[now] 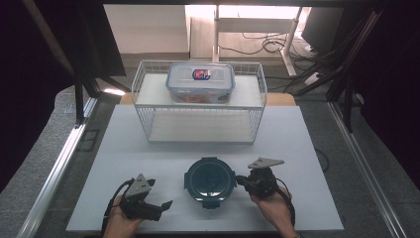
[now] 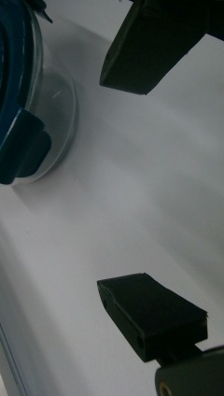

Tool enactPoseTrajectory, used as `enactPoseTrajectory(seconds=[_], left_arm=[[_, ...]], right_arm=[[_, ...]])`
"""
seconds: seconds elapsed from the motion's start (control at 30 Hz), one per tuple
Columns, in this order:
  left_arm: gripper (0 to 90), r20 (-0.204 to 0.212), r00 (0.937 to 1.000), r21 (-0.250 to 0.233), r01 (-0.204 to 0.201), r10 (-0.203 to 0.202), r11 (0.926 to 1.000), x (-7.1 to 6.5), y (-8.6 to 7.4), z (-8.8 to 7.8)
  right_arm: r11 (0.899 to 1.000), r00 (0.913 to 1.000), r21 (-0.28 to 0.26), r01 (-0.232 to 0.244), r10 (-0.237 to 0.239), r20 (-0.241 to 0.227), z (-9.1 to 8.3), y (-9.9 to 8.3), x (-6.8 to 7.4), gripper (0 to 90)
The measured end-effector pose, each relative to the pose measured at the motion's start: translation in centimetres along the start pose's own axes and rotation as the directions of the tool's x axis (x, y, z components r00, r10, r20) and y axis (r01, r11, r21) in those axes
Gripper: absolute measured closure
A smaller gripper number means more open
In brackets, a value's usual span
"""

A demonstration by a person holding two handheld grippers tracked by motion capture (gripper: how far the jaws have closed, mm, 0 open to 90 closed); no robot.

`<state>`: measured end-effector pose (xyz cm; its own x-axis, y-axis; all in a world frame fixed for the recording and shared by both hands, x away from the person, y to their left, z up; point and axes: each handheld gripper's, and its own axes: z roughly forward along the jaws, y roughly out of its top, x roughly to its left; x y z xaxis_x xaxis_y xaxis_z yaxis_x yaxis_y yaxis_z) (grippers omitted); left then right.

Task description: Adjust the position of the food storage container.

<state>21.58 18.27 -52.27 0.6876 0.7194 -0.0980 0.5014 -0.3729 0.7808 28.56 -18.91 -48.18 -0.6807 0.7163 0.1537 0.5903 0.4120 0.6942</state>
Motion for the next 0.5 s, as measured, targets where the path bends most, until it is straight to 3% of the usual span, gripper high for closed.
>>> enactPoseTrajectory(seconds=[0.5], left_arm=[[5.0, -0.001, 1.0, 0.003, 0.001, -0.001, 1.0, 0.04, 0.0, -0.08]], right_arm=[[0.999, 0.9986, -0.001, 0.05, -0.05, -0.019, 0.41, 0.01, 1.03, 89.3]])
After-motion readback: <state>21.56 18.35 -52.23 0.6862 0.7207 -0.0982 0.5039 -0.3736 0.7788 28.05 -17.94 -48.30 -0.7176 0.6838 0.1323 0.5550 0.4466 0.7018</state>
